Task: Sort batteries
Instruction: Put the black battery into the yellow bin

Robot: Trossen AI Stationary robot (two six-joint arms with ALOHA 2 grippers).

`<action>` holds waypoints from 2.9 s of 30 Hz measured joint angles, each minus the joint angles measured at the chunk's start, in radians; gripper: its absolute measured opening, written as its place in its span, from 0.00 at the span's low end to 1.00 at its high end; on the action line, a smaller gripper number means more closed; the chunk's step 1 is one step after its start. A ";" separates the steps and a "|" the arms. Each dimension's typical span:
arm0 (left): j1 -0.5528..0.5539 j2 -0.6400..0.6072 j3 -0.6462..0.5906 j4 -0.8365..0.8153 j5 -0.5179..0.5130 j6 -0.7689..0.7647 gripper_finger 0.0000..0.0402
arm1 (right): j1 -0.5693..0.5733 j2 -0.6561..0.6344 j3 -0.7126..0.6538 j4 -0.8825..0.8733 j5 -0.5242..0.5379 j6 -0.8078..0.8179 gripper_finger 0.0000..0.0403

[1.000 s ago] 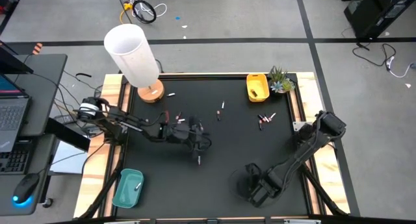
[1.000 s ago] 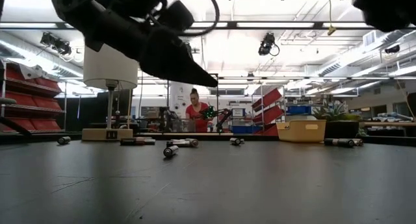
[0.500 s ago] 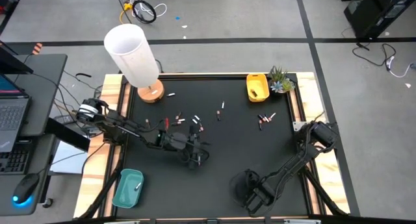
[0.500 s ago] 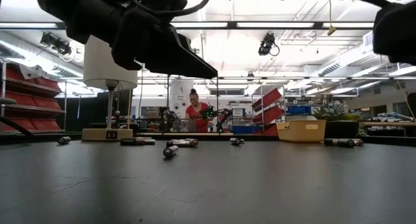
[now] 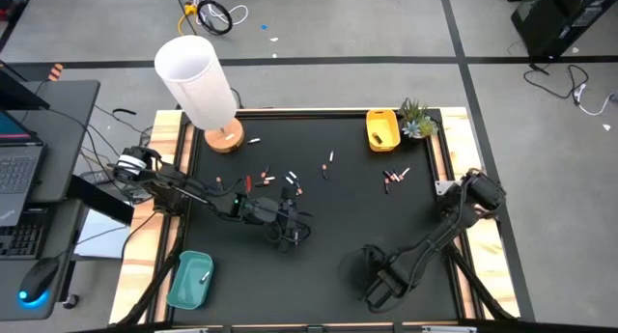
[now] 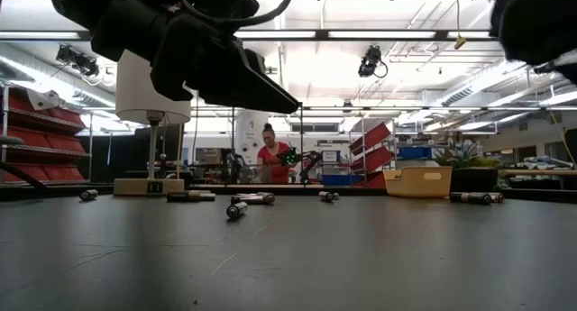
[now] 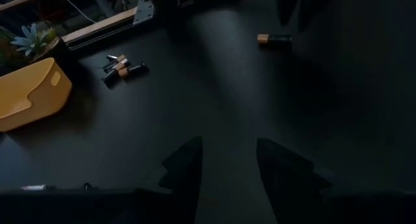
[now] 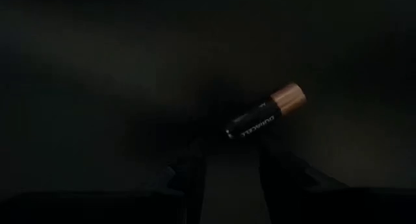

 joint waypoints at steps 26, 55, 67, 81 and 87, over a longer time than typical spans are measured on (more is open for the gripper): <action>0.000 0.000 0.000 0.021 -0.050 -0.188 0.40 | -0.167 -0.051 -0.014 -0.039 0.002 -1.587 0.31; -0.176 0.000 0.000 0.098 -0.367 -0.348 0.40 | -0.465 0.014 -0.071 0.368 -0.111 -2.159 0.31; -0.209 0.000 0.000 0.072 -0.396 -0.369 0.40 | -0.524 0.074 -0.068 0.394 -0.165 -2.157 0.30; -0.201 -0.001 0.000 0.067 -0.396 -0.397 0.40 | -0.527 0.076 -0.068 0.411 -0.124 -2.000 0.06; -0.201 -0.001 0.000 0.076 -0.425 -0.400 0.40 | -0.528 0.030 -0.075 0.413 -0.121 -1.944 0.06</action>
